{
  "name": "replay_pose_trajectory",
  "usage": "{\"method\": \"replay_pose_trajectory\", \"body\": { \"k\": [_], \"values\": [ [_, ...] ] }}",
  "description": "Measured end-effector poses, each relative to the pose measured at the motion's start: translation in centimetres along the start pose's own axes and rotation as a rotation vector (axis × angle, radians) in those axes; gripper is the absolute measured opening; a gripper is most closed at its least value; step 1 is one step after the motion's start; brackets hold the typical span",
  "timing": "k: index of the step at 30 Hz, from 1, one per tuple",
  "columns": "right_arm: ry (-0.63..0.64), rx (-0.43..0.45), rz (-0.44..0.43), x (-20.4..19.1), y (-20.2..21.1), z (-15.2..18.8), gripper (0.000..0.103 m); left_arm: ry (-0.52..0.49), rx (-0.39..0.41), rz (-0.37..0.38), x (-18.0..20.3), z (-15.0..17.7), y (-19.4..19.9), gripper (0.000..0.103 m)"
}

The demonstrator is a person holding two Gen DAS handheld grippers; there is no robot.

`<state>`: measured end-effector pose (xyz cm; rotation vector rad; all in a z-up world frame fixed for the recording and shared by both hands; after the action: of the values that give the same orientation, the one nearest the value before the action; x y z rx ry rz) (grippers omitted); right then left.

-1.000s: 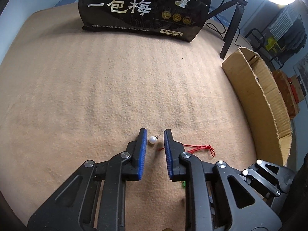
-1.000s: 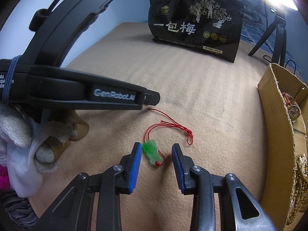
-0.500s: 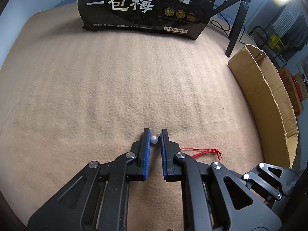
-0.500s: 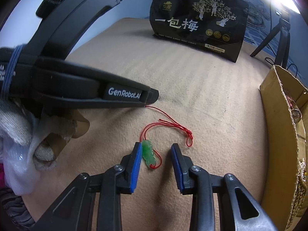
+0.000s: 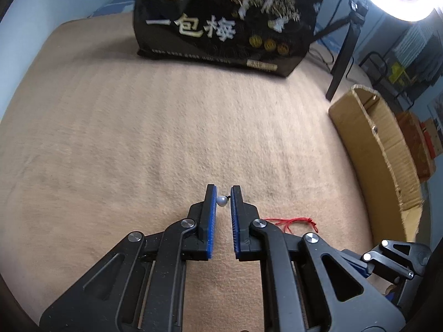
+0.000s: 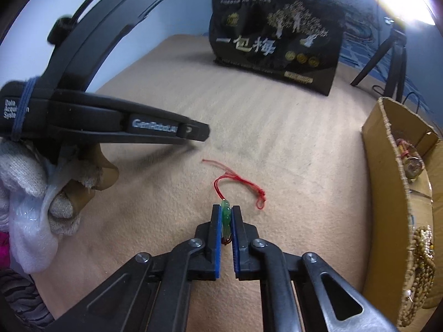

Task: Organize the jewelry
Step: 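Close the right tool on the jade pendant while the left tool grasps the pearl, then carry the jade pendant and pearl into the box and open both tools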

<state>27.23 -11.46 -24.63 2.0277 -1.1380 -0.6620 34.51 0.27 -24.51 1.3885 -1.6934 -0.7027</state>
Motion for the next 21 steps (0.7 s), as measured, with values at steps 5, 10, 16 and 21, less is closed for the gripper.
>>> {"method": "replay_pose_trajectory", "body": {
  "k": [5, 10, 16, 21],
  "values": [
    [-0.033, 0.049, 0.004, 0.6, 2.0, -1.1, 0.004, 0.013, 0.04, 0.001, -0.4, -0.6, 1.7, 0.008],
    [-0.054, 0.113, 0.006, 1.0, 4.5, -2.3, 0.004, 0.013, 0.075, 0.014, 0.2, -1.0, 3.4, 0.008],
    [-0.091, 0.179, 0.005, 2.0, 7.3, -3.3, 0.004, 0.003, 0.106, 0.047, 1.7, -1.2, 5.2, 0.008],
    [-0.117, 0.246, 0.019, 3.2, 10.3, -4.2, 0.003, -0.023, 0.13, 0.088, 4.1, -1.6, 6.5, 0.008]
  ]
}}
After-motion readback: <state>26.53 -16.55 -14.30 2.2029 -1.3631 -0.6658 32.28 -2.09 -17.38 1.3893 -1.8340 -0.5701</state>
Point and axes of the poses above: each gripper's, at about its wrist camera, not at the fingertips, and y roughly against the way its jaws point, x to its right, z to its underside, the point moved 5 cm from there along -y, roughly the way its jaws point, and after that the axes turned 6 degrees about x, right-handed, at the moved point
